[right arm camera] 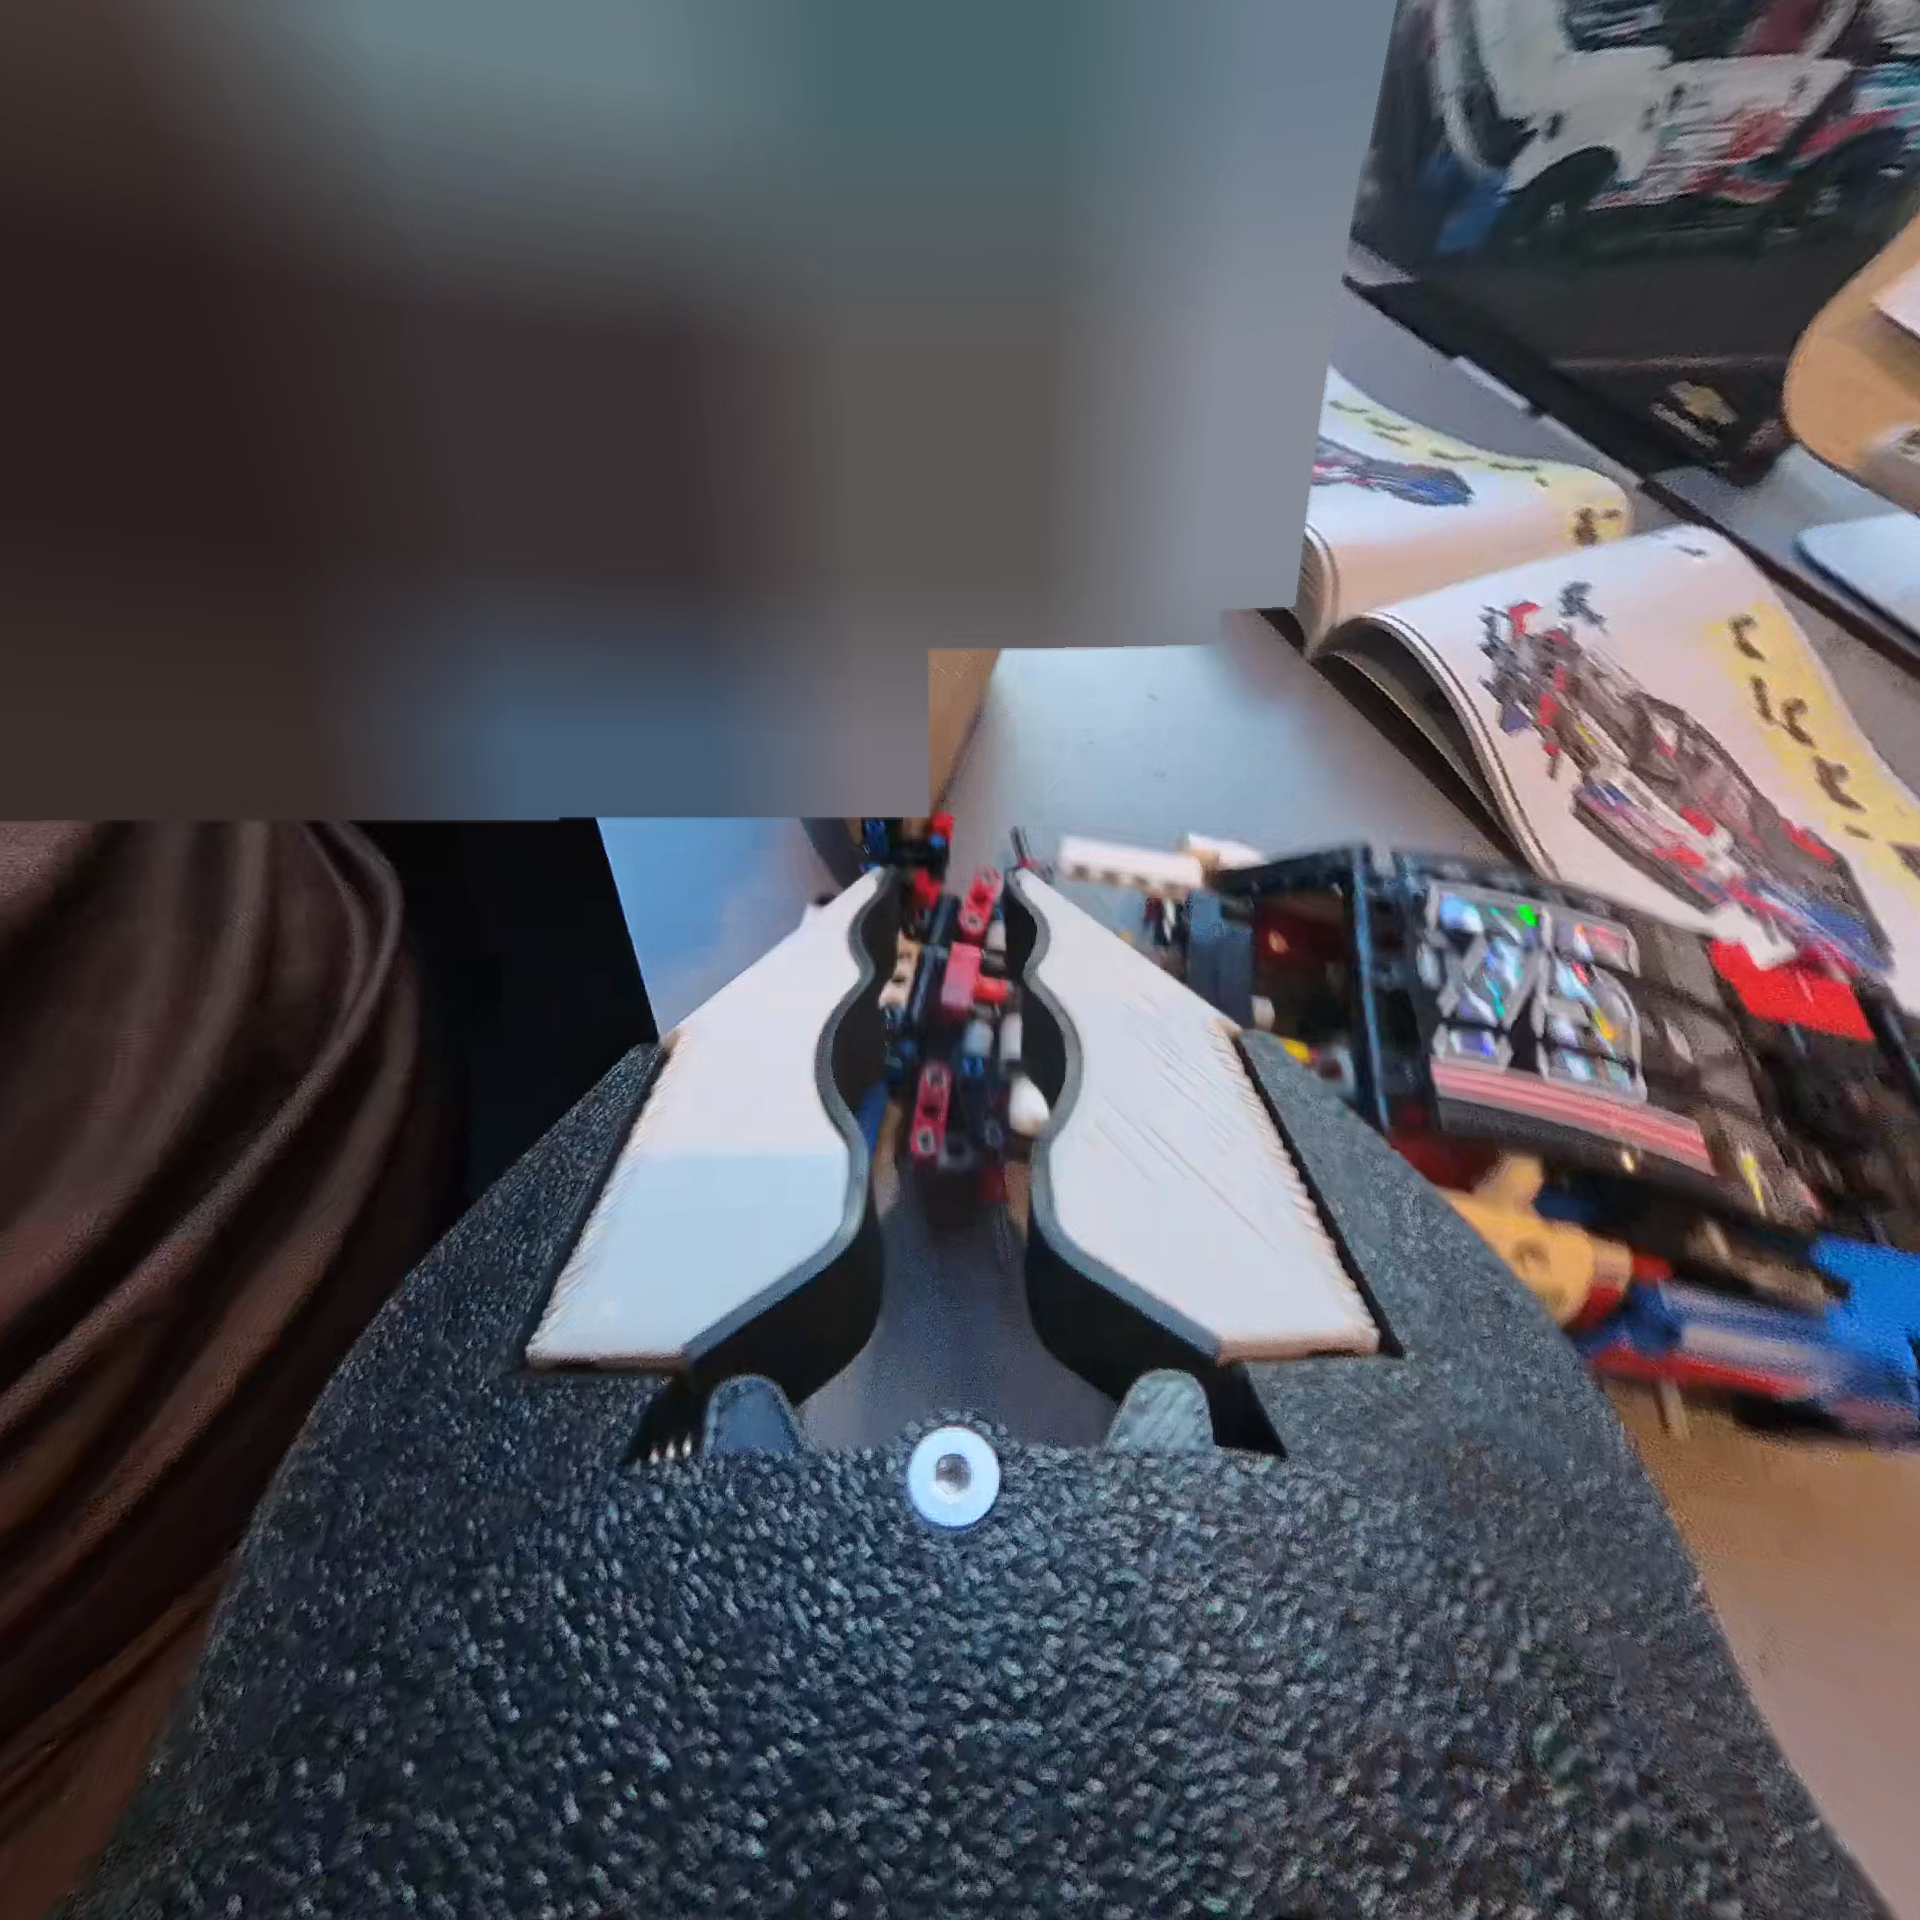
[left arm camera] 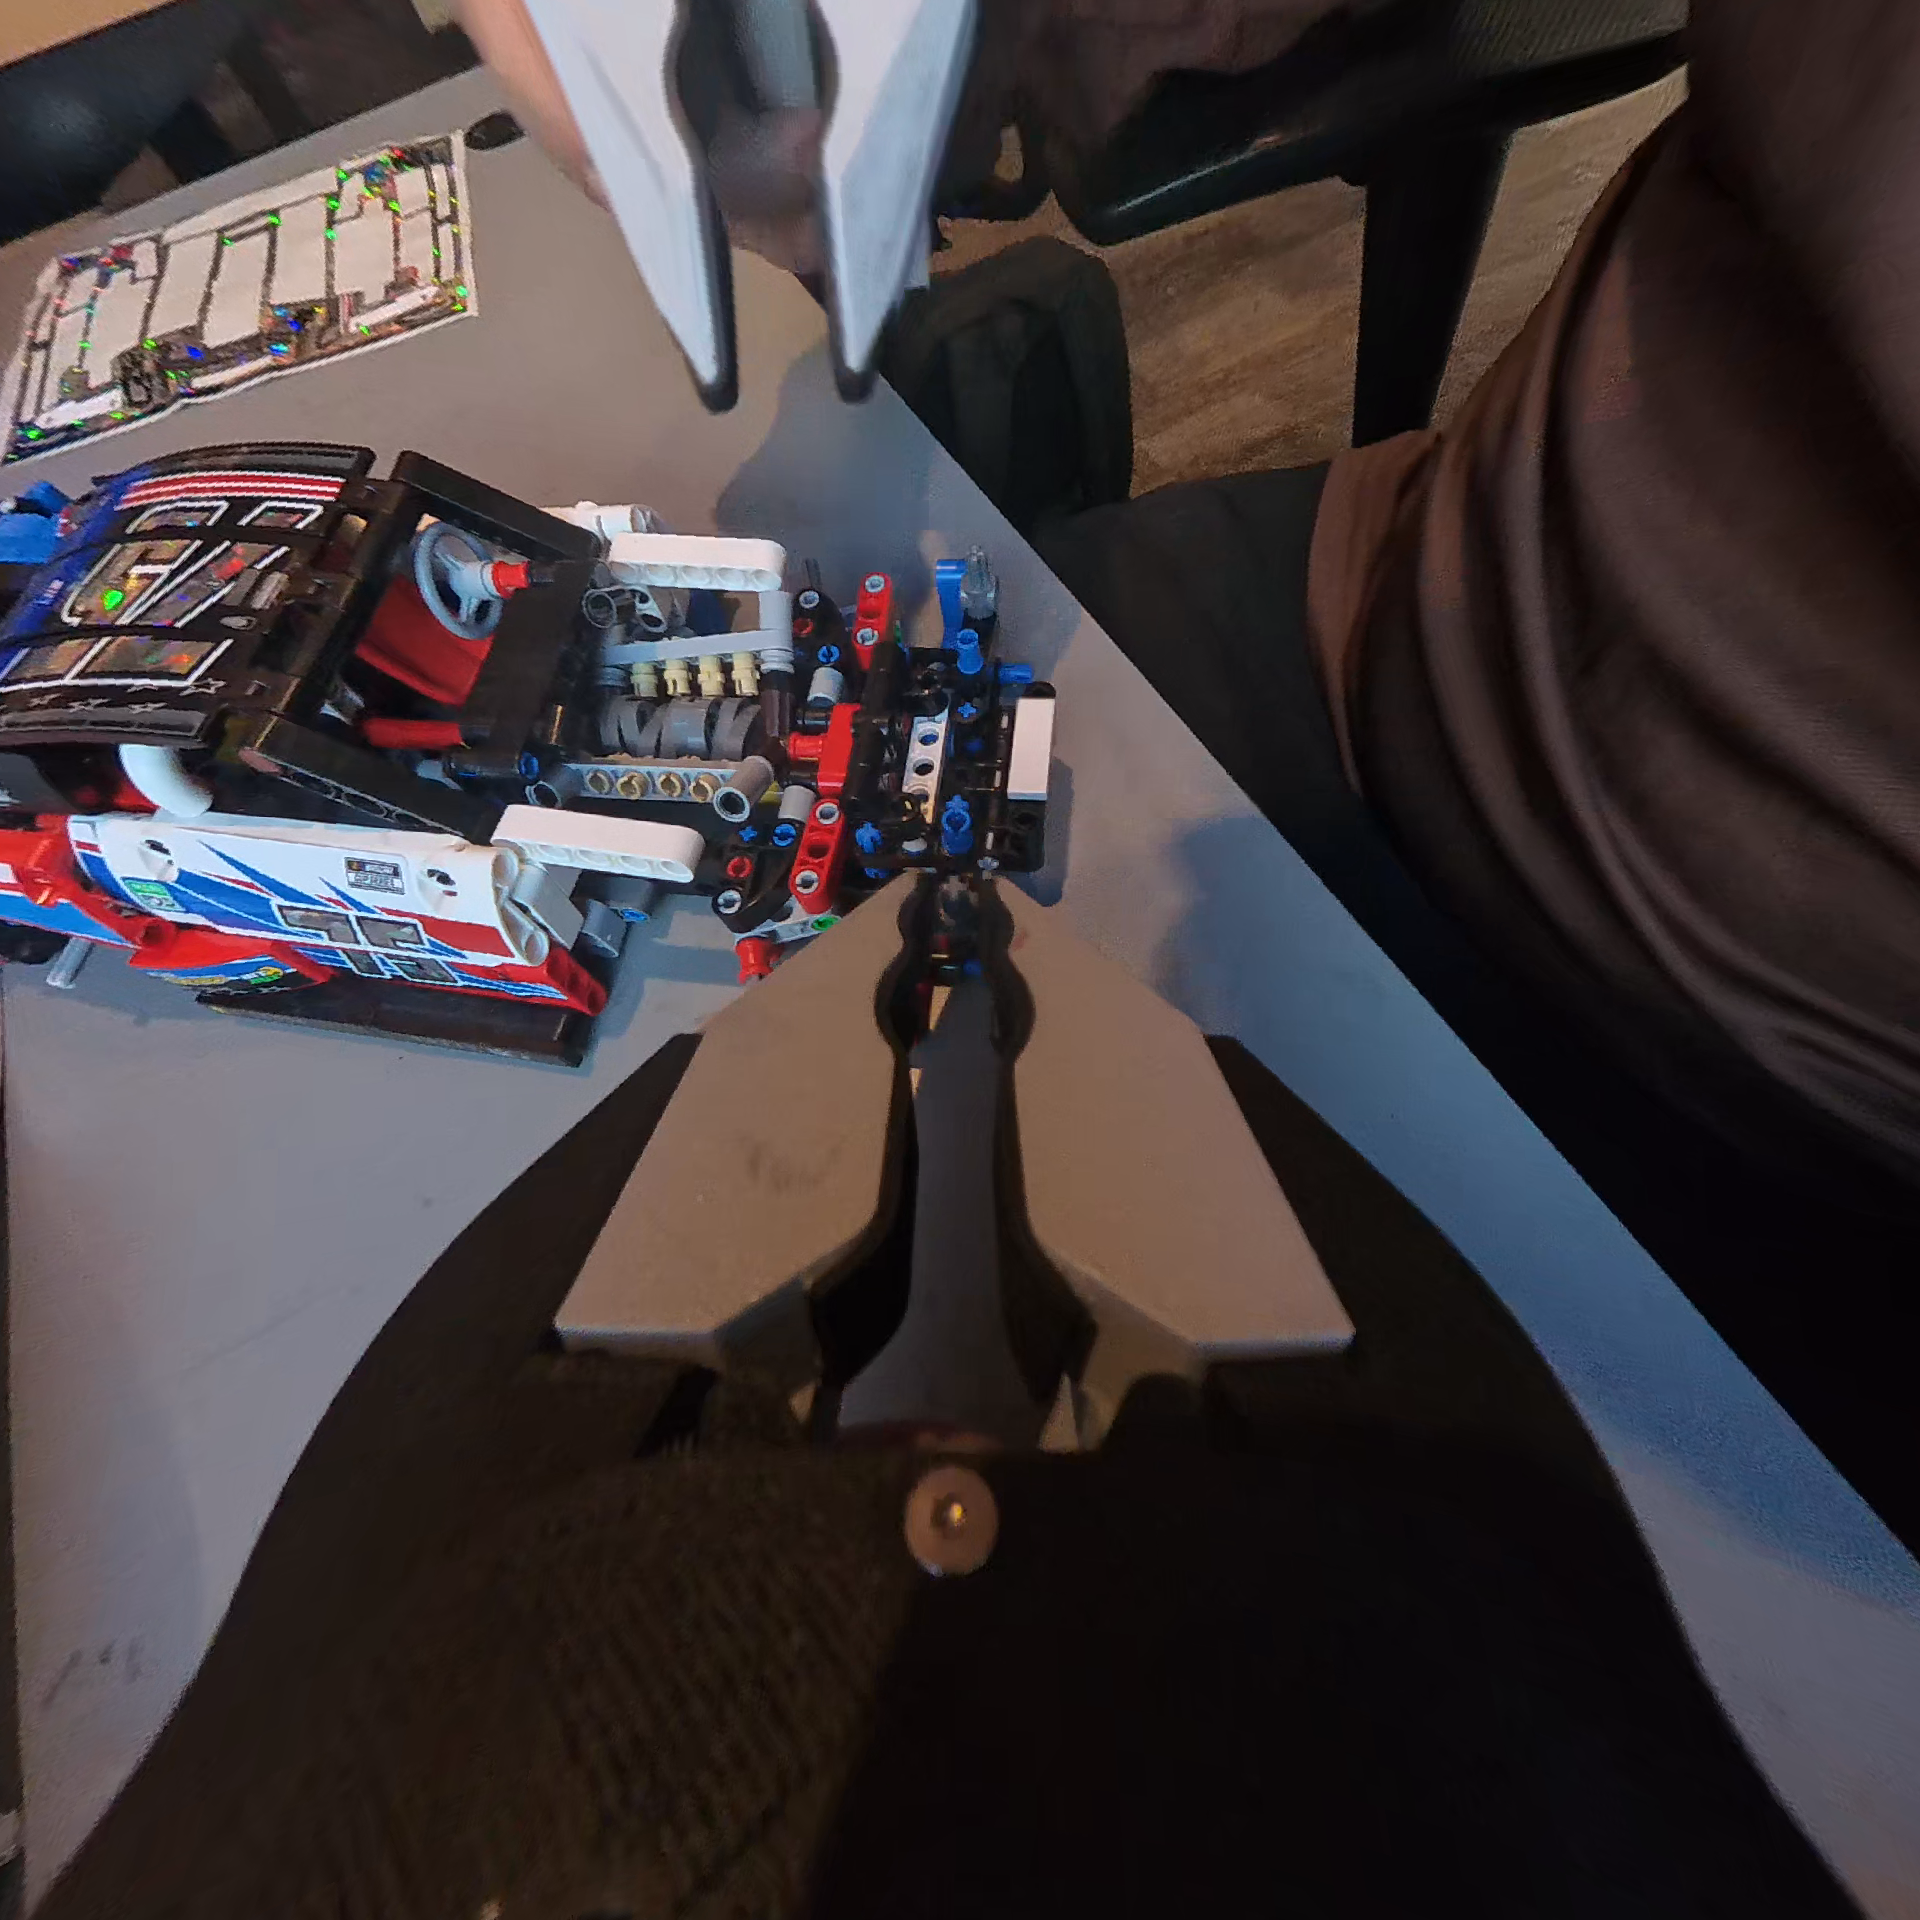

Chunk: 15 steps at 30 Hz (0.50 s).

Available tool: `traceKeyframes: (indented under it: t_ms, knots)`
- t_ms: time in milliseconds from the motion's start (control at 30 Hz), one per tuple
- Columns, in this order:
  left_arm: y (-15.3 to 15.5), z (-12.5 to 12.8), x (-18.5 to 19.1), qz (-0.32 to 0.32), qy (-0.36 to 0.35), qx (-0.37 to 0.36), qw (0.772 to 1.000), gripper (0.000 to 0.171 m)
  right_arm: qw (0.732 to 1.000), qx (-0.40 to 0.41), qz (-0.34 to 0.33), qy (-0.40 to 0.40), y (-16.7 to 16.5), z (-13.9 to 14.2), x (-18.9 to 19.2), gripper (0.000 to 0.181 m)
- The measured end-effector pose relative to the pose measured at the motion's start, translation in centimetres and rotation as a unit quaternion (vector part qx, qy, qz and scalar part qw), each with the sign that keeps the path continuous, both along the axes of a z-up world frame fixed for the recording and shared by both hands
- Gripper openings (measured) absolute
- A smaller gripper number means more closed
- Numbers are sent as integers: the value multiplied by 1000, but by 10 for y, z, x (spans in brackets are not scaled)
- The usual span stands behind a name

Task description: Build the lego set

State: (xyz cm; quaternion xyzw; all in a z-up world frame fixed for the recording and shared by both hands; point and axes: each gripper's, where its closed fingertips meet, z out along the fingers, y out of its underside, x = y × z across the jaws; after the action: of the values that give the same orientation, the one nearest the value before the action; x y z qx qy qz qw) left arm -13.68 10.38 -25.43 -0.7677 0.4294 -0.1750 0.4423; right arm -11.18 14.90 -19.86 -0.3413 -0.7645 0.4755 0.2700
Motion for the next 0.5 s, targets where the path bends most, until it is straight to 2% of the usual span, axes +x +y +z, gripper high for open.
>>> traceKeyframes:
  t_ms: [100,167,267,400,500]
  knots:
    - [1,6,3,2,-15,5,1000,4,999,34,22,-17,-27,-1,-18,27]
    - [0,10,3,5,-18,12,1000,4,997,68,28,-23,-39,-10,-27,25]
    - [-1,13,4,11,-21,18,1000,4,992,123,24,-35,-42,-28,-33,25]
    - [-1,11,5,16,-16,15,1000,4,992,112,21,-52,-48,-34,-33,24]
    - [0,9,4,23,-16,12,1000,4,989,140,7,-54,-43,-43,-33,23]
